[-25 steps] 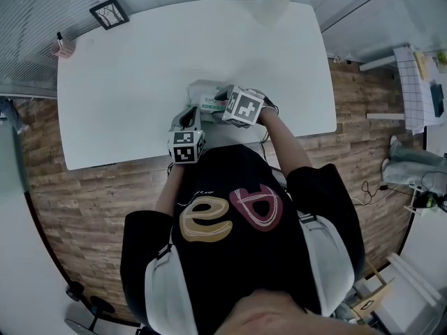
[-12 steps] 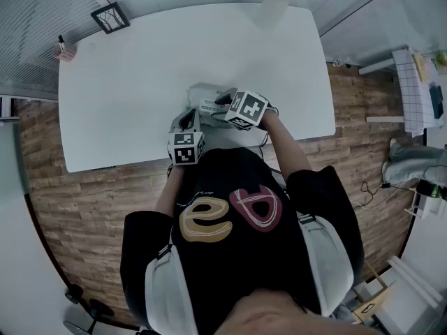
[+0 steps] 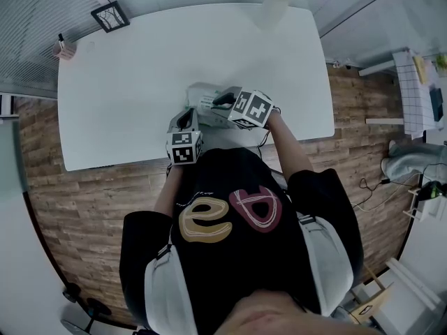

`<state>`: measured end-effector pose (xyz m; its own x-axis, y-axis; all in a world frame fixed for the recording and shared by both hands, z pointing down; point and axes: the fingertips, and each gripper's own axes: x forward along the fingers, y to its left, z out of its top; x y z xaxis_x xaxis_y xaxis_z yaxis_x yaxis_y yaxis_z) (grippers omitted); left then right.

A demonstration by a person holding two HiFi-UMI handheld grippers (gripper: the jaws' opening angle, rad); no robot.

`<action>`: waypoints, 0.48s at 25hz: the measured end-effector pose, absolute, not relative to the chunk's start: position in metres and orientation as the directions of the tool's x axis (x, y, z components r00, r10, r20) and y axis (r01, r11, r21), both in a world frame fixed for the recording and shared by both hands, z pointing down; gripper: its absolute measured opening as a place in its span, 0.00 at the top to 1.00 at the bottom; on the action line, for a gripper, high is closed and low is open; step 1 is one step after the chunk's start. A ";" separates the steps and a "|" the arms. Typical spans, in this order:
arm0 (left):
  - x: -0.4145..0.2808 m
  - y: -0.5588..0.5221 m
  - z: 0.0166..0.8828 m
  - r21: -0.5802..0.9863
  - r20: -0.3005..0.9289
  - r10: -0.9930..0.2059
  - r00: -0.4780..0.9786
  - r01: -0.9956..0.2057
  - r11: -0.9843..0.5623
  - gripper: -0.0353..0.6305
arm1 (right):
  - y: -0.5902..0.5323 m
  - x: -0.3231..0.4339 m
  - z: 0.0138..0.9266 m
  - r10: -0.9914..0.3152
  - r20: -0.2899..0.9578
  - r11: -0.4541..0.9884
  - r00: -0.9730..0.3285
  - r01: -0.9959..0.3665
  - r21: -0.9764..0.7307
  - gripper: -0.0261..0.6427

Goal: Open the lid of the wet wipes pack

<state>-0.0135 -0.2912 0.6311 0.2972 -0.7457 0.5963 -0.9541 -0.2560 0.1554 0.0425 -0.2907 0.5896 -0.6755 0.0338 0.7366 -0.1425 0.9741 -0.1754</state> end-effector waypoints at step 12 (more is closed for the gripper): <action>-0.017 -0.290 0.632 0.173 0.584 -0.764 0.276 -0.961 -0.215 0.92 | -0.304 0.045 0.581 0.001 0.729 0.975 -0.684 -0.161 -0.152 0.90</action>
